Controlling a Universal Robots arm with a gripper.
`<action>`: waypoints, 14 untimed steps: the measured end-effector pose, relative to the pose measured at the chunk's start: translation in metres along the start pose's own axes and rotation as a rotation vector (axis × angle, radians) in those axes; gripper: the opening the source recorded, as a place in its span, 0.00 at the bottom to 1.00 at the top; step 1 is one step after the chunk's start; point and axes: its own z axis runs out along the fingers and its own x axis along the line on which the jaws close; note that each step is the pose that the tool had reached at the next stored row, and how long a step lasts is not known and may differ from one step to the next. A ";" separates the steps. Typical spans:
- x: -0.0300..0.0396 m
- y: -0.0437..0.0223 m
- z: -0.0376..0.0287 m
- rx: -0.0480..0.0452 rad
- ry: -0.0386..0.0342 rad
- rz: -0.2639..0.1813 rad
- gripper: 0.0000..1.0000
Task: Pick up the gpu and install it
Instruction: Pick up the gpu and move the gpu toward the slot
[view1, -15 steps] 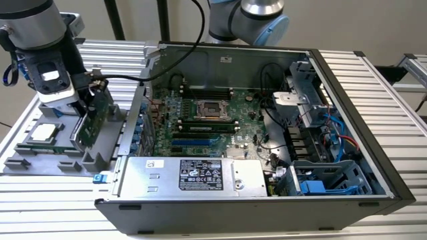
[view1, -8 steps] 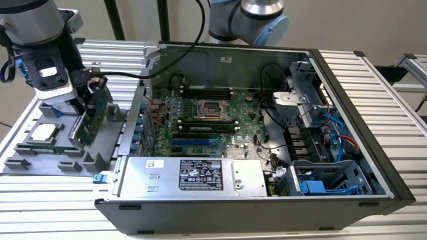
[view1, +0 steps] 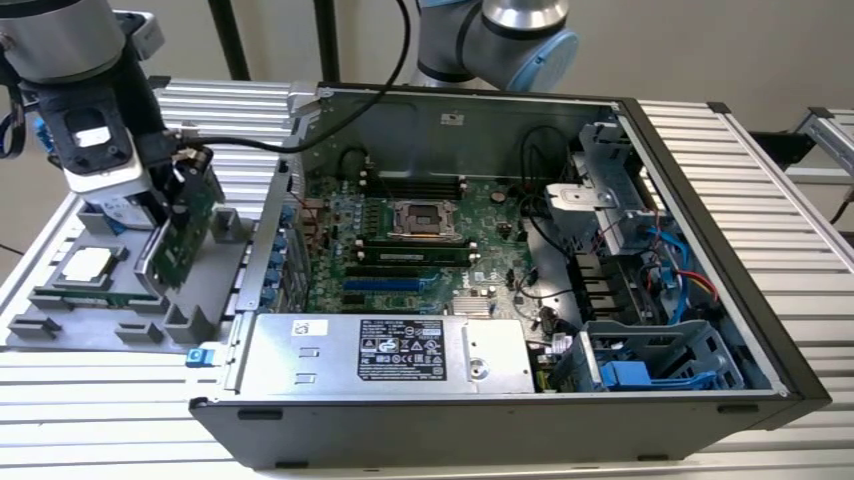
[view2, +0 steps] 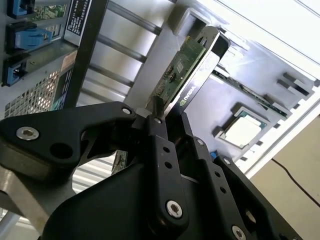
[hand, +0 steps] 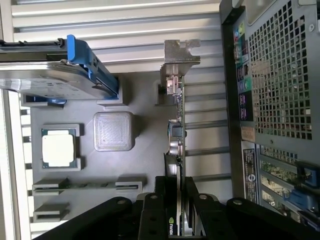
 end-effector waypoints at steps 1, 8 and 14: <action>0.0000 0.0000 -0.0006 0.0000 0.0000 0.000 0.00; -0.0001 0.0003 -0.0046 0.0000 0.0000 0.000 0.00; -0.0001 0.0004 -0.0077 0.0000 0.0000 0.000 0.00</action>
